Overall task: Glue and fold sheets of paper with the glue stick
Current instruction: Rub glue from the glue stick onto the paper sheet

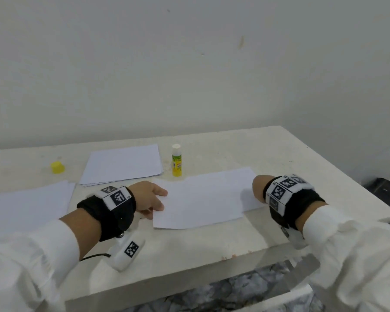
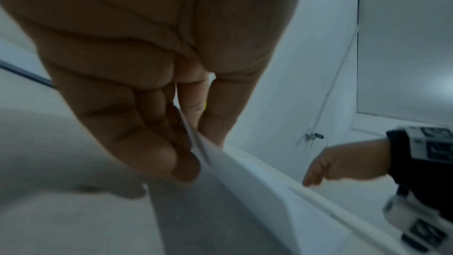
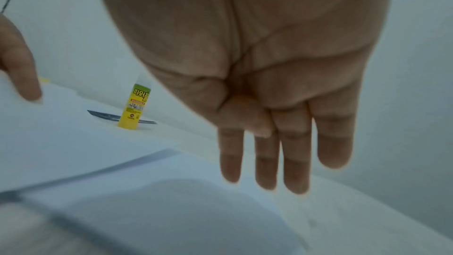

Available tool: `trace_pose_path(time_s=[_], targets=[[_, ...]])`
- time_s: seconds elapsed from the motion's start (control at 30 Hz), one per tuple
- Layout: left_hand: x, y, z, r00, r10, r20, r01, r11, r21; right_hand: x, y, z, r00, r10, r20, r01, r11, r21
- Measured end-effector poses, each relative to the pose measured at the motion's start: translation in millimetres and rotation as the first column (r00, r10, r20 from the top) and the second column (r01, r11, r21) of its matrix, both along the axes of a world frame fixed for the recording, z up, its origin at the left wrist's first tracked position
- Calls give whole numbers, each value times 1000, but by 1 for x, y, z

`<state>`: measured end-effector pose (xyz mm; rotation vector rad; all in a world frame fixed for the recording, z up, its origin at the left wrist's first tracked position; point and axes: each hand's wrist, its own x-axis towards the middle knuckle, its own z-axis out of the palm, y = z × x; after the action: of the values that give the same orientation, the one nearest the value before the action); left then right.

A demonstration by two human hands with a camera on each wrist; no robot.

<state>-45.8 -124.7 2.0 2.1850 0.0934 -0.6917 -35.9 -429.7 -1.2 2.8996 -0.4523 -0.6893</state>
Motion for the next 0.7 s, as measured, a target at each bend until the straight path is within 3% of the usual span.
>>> trace_pose_path(time_s=[0.03, 0.1, 0.17, 0.33, 0.4, 0.57, 0.63, 0.7], targets=[[-1, 14, 1, 998, -47, 31, 44, 995, 95, 6, 8, 6, 997, -49, 61, 45, 997, 58], [-4, 39, 5, 993, -98, 73, 80, 972, 223, 19, 41, 21, 983, 90, 158, -106, 989, 102], [-5, 62, 6, 991, -108, 76, 83, 958, 276, 31, 87, 34, 974, 108, 202, -158, 953, 257], [-11, 102, 7, 989, -126, 71, 92, 924, 371, 61, 159, 25, 975, -128, 183, -7, 800, 599], [-12, 114, 5, 990, -119, 72, 82, 917, 391, 69, 174, 21, 969, -169, 178, 18, 772, 635], [-15, 131, -1, 988, -132, 78, 85, 896, 437, 74, 190, 23, 959, -140, 245, -23, 826, 564], [-17, 137, -3, 982, -162, 91, 98, 867, 489, 72, 198, 23, 924, -194, 329, -69, 762, 644], [-20, 141, -6, 964, -235, 122, 121, 800, 587, 63, 214, 26, 928, -191, 320, -105, 690, 716]])
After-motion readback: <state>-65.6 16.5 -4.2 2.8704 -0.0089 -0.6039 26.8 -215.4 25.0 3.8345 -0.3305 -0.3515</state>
